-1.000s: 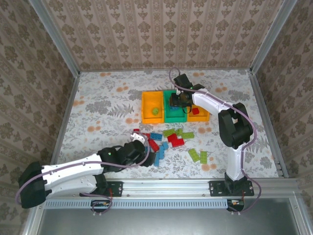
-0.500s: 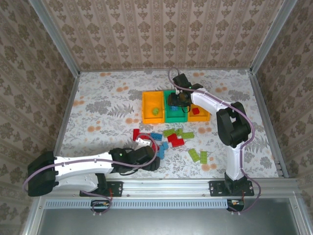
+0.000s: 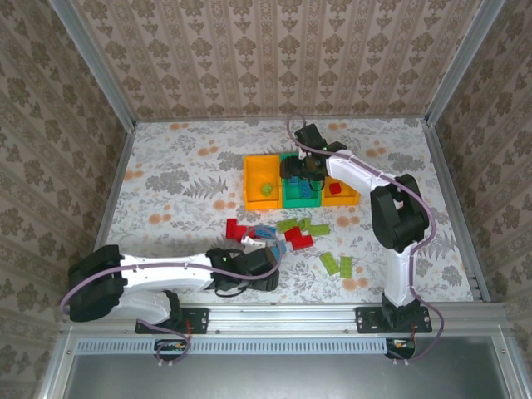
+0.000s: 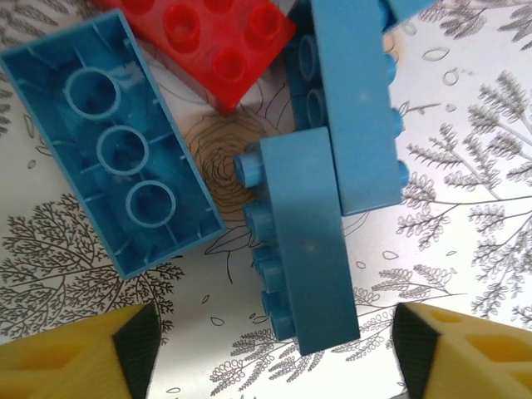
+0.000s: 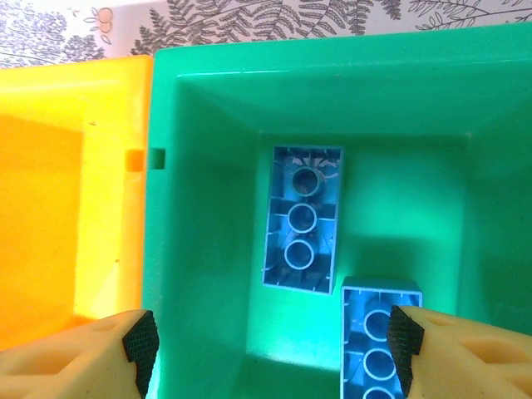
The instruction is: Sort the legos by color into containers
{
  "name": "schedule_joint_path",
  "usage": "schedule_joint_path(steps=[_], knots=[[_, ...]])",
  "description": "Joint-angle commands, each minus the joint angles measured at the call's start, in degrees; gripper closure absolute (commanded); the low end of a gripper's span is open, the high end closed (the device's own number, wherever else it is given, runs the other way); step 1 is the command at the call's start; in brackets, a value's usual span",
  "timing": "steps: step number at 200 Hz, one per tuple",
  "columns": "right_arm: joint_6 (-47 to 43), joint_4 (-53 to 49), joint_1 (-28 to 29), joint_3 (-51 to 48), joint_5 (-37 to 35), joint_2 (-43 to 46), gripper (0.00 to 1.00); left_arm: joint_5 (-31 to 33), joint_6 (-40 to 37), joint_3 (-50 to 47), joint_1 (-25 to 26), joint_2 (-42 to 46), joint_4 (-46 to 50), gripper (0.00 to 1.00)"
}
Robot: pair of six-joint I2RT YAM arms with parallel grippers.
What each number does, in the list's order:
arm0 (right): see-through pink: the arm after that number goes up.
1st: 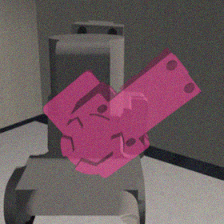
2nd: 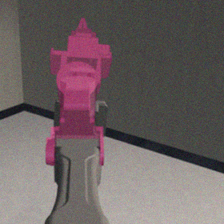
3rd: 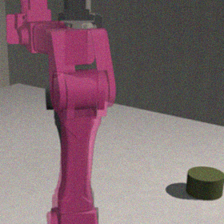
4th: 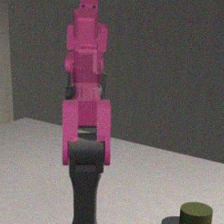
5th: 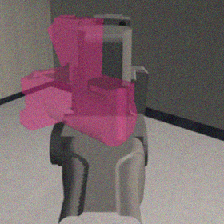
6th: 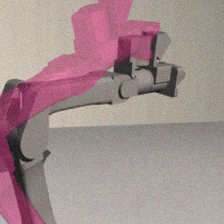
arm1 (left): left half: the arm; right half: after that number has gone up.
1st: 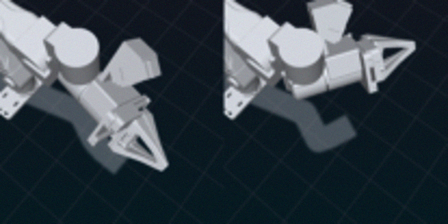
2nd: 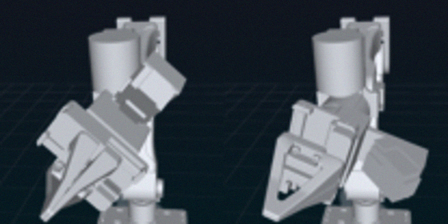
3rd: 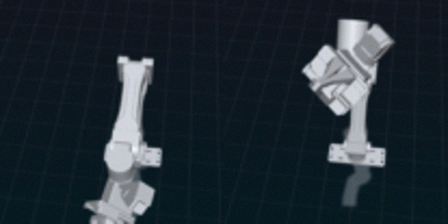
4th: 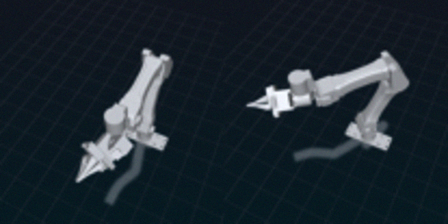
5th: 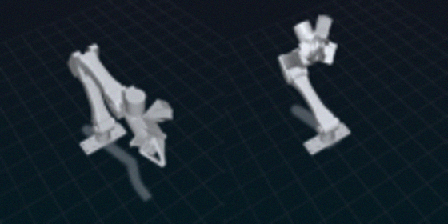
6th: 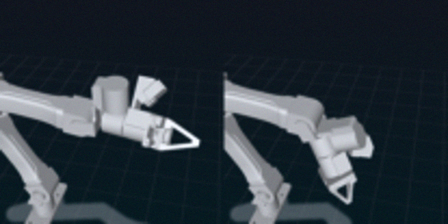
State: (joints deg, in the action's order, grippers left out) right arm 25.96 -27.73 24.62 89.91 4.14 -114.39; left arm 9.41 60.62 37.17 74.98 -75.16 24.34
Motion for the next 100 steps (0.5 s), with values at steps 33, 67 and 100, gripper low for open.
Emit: schedule_joint_path(steps=[33, 67, 100], knots=[[1.1, 2.5, -0.1, -3.3, 2.5, 8.5, 0.22, -0.7, 1.6, 3.3, 0.5, -5.0, 0.2, 0.27], [1.2, 3.0, -0.2, -5.5, 2.1, 12.2, 0.22, -0.1, 0.8, 5.3, 0.5, -8.2, 0.5, 0.27], [1.0, 3.4, -0.2, -8.1, 1.0, 16.0, 0.22, 0.1, 0.6, 5.4, 0.5, -9.5, 0.3, 0.35]])
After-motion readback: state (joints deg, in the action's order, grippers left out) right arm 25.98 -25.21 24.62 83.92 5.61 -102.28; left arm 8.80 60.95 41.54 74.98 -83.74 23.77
